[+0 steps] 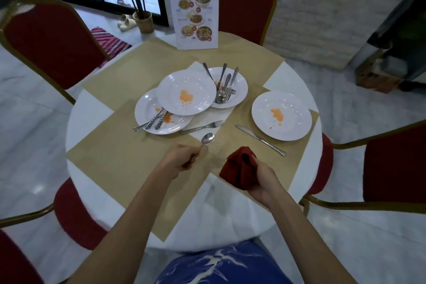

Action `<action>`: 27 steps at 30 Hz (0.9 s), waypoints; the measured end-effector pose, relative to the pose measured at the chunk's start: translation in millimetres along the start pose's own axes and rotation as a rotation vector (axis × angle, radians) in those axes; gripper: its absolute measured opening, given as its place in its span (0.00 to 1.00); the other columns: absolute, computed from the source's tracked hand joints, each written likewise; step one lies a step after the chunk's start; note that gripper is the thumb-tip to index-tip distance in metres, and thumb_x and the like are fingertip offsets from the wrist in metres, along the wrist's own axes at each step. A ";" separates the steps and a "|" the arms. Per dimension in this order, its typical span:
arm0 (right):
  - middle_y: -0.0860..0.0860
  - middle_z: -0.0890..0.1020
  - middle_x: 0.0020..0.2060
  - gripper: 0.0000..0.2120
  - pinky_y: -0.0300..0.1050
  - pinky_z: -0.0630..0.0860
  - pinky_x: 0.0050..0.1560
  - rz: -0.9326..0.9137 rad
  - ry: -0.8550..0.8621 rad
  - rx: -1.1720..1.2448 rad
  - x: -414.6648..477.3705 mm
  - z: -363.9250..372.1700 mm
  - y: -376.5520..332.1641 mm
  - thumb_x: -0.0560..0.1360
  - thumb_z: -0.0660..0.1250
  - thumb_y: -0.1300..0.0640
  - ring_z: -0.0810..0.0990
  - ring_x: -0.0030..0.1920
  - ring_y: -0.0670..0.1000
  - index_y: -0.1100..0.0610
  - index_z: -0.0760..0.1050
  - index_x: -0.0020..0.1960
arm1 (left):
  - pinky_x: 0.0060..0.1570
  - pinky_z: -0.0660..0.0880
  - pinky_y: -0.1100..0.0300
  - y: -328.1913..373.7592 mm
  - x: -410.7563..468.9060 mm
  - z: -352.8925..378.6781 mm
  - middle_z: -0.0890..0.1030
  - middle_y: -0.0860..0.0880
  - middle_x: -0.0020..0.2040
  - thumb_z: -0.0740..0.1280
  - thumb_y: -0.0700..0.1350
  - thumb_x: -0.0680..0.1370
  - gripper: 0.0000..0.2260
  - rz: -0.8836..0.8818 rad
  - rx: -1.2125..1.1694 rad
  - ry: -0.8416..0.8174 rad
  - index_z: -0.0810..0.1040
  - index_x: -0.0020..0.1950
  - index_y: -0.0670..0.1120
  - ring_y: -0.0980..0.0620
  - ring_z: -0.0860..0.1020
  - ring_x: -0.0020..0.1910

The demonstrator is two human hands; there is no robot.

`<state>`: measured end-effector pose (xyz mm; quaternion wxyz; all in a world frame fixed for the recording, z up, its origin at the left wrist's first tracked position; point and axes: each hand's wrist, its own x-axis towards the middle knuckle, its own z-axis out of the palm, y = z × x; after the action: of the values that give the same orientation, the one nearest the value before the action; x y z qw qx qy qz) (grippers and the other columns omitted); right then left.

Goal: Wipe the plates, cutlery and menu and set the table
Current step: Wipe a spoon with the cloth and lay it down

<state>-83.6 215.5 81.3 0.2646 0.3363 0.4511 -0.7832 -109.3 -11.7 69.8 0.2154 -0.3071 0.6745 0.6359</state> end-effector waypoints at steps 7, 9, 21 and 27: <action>0.60 0.85 0.46 0.16 0.49 0.82 0.41 -0.061 -0.062 0.032 19.5 45.5 16.9 0.86 0.59 0.53 0.85 0.42 0.55 0.64 0.80 0.58 | 0.35 0.70 0.58 -27.4 -56.2 46.7 0.82 0.44 0.33 0.70 0.45 0.73 0.08 0.257 0.388 -0.018 0.81 0.35 0.43 0.49 0.76 0.33; 0.58 0.85 0.42 0.07 0.45 0.81 0.35 -0.172 -0.047 -0.123 18.9 54.3 17.3 0.81 0.65 0.63 0.85 0.37 0.53 0.62 0.81 0.51 | 0.34 0.70 0.60 -30.6 -66.5 49.1 0.84 0.46 0.37 0.68 0.45 0.74 0.07 0.313 0.495 0.024 0.81 0.37 0.44 0.50 0.78 0.35; 0.49 0.87 0.48 0.12 0.47 0.81 0.53 -0.372 -0.405 -1.604 1.2 27.2 -21.5 0.75 0.70 0.59 0.86 0.48 0.50 0.53 0.82 0.58 | 0.37 0.71 0.63 11.5 -50.2 -36.1 0.83 0.55 0.37 0.72 0.49 0.76 0.05 0.548 1.013 -0.091 0.87 0.46 0.50 0.57 0.76 0.37; 0.49 0.86 0.48 0.13 0.50 0.83 0.51 -0.309 -0.459 -1.949 -18.3 44.3 -22.4 0.76 0.68 0.57 0.86 0.46 0.52 0.47 0.80 0.59 | 0.42 0.70 0.62 20.7 -46.4 -22.1 0.81 0.57 0.37 0.72 0.47 0.76 0.05 0.677 1.193 -0.248 0.87 0.46 0.50 0.59 0.76 0.39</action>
<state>-100.8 188.5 123.4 0.4001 -0.2469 0.8706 -0.1452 -88.0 -27.0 118.6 0.2127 0.1654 0.9377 0.2193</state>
